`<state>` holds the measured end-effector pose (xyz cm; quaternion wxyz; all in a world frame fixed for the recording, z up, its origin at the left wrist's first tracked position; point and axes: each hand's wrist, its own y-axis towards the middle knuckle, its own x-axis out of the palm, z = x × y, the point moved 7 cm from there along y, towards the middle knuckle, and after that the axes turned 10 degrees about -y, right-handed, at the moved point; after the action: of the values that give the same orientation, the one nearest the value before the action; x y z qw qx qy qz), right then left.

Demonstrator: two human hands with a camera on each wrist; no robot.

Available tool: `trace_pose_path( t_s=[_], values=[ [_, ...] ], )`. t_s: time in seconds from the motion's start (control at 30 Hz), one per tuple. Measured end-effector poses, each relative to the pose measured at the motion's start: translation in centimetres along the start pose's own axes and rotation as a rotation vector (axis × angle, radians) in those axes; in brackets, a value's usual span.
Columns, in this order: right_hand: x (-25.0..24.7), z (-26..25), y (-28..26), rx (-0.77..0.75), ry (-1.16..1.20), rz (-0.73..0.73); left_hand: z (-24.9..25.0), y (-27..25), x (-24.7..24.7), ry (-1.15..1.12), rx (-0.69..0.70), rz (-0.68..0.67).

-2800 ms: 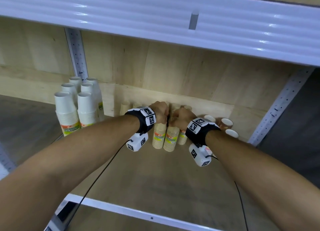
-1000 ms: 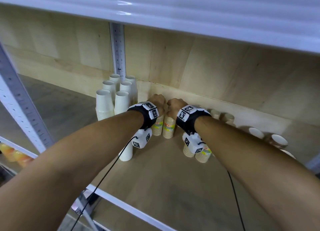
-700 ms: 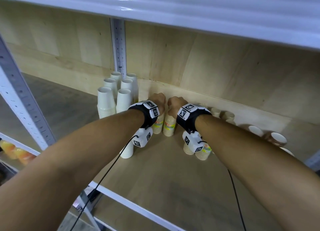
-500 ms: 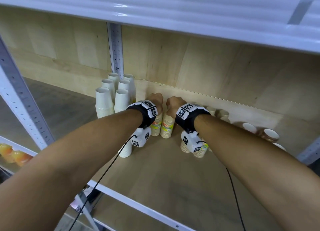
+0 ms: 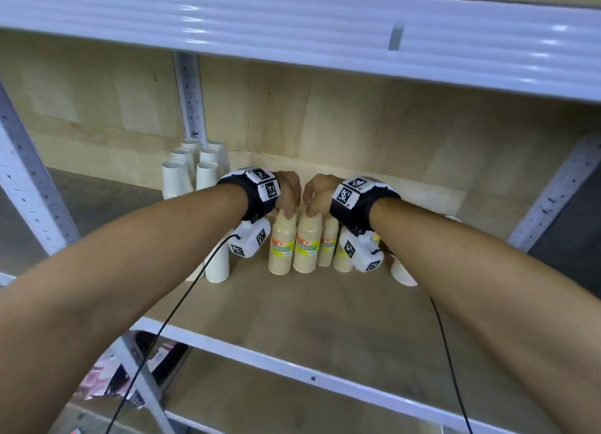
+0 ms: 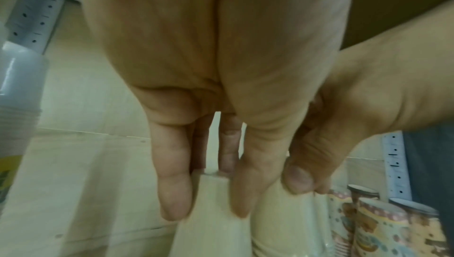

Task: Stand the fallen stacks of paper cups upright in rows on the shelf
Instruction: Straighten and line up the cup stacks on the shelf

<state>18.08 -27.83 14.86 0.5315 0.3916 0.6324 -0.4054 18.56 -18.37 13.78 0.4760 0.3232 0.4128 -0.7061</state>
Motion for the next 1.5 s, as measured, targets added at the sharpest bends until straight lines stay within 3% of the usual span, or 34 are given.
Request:
trace_pose_path(
  t_s=[0.4,0.63,0.8,1.17,1.5],
  values=[
    [1.3,6.8,-6.6,0.187,-0.036,-0.157,7.3,-1.2,3.9,-0.016,0.143,0.033],
    [1.7,12.4,-7.1,0.309,-0.157,-0.021,9.7,-0.1,5.6,0.021,0.213,0.040],
    [1.7,12.7,-7.3,0.332,-0.120,-0.033,10.1,0.7,6.4,0.025,0.238,0.044],
    [2.4,13.4,-4.8,0.318,-0.096,0.088,9.6,2.1,7.3,-0.004,0.247,0.043],
    [3.3,13.9,-3.6,0.244,-0.122,0.058,10.0,2.1,7.5,0.017,0.253,0.041]
  ],
)
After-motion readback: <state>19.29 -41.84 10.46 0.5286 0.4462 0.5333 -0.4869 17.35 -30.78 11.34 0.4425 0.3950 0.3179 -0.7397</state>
